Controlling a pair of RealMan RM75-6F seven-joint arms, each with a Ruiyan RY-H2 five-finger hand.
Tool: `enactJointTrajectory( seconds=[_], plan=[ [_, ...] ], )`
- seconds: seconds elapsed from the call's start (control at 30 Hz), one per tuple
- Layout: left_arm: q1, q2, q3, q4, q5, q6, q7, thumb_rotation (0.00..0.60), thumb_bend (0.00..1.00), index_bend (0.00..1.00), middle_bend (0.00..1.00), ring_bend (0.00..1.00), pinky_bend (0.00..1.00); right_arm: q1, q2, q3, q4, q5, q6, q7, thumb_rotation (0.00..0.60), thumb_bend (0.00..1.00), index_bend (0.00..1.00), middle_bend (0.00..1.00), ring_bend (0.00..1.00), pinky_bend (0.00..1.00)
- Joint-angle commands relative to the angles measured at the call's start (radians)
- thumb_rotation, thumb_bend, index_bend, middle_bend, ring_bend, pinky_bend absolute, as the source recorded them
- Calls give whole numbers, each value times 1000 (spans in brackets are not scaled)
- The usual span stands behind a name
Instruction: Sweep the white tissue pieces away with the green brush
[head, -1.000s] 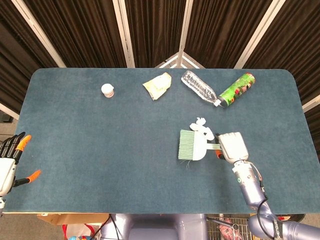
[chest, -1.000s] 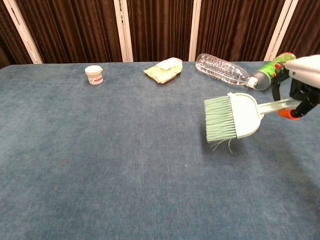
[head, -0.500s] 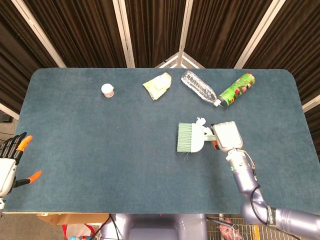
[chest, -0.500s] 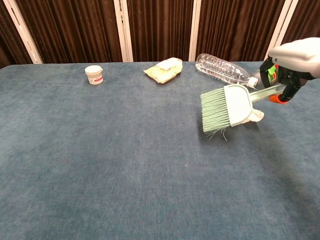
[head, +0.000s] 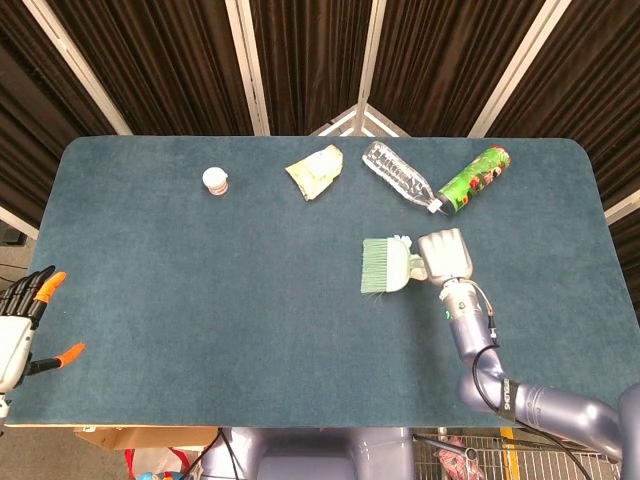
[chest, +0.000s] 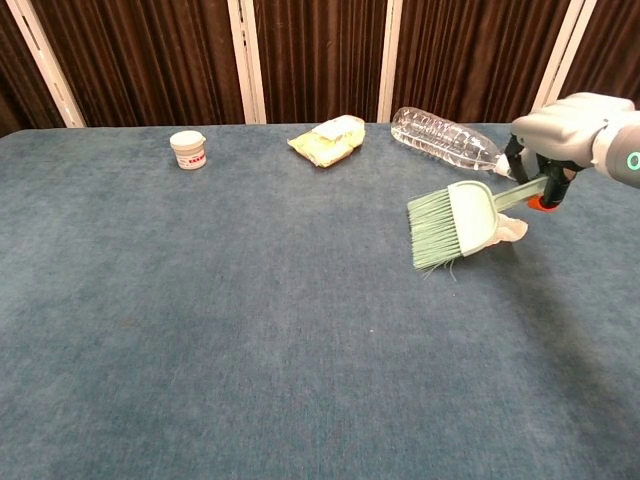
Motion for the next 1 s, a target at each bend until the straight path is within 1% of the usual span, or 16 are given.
enactJointTrajectory(
  seconds=[0.03, 0.2, 0.43, 0.63, 0.73, 0.87, 1.0],
  plan=[
    [0, 2, 1, 0, 2, 1, -4, 600, 0, 0, 0, 0, 17, 4, 7, -22, 30, 23, 14, -22, 600, 657, 829, 993, 976, 787],
    [2, 4, 4, -5, 8, 5, -10, 600, 0, 0, 0, 0, 17, -5, 48, -40, 22, 41, 39, -33, 600, 656, 832, 993, 976, 788],
    [2, 4, 9, -14, 19, 8, -6, 600, 0, 0, 0, 0, 17, -27, 128, -67, -22, 53, 85, -53, 600, 657, 832, 993, 976, 787],
    [1, 2, 9, -19, 26, 13, 3, 600, 0, 0, 0, 0, 17, -36, 204, -87, -64, 78, 123, -97, 600, 657, 833, 993, 976, 787],
    [-1, 2, 8, -20, 23, 10, 5, 600, 0, 0, 0, 0, 17, -33, 235, -79, -90, 86, 136, -102, 600, 657, 833, 993, 976, 787],
    [-5, -1, 5, -19, 20, 6, 7, 600, 0, 0, 0, 0, 16, -15, 274, -40, -153, 73, 152, -81, 600, 657, 832, 993, 976, 788],
    [-8, -3, 4, -18, 21, 3, 9, 600, 0, 0, 0, 0, 17, 17, 291, -11, -203, 68, 156, -87, 600, 657, 832, 993, 976, 787]
  ],
)
